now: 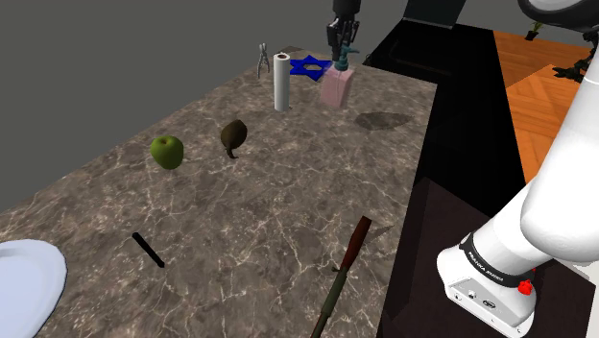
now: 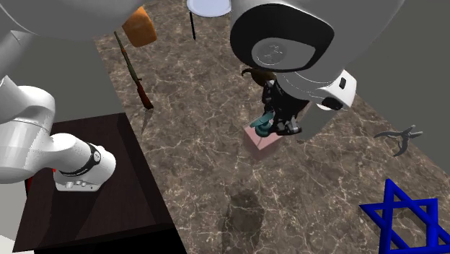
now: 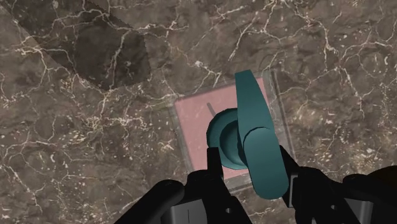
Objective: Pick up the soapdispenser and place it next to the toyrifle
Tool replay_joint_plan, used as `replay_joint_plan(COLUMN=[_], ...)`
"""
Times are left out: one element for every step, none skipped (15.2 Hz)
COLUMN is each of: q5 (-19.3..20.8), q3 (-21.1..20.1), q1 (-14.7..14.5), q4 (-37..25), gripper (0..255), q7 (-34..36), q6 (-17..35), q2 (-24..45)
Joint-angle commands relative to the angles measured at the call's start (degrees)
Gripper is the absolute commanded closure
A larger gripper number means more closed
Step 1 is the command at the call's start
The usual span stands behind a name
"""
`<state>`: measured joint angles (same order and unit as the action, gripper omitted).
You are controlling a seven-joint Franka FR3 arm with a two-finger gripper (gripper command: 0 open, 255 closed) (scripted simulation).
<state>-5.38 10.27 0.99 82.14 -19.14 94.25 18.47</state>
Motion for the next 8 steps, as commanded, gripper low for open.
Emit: replay_joint_plan(q5=[0.0,0.0,0.0,0.0,-0.1,-0.1,-0.1,-0.1], q3=[0.0,0.0,0.0,0.0,0.0,0.0,0.1,0.1], q1=[0.0,0.1,0.1,0.2,0.2,0.3,0.3,0.4], q4=[-1.7,-2.5,-3.4,-4.4,-5.3,-6.3,-7.4,-8.4], gripper=[255,255,255,255,255,255,255,255], q7=[0.1,0.1,0.2,0.2,0.2,0.2,0.3,0.3], q6=[-1.6,-2.4,-3.2,-4.0,-4.8,-5.7,-6.5,-7.4], q2=[0.1,0.2,0.3,0.4,0.5,0.6,0.8,1.0])
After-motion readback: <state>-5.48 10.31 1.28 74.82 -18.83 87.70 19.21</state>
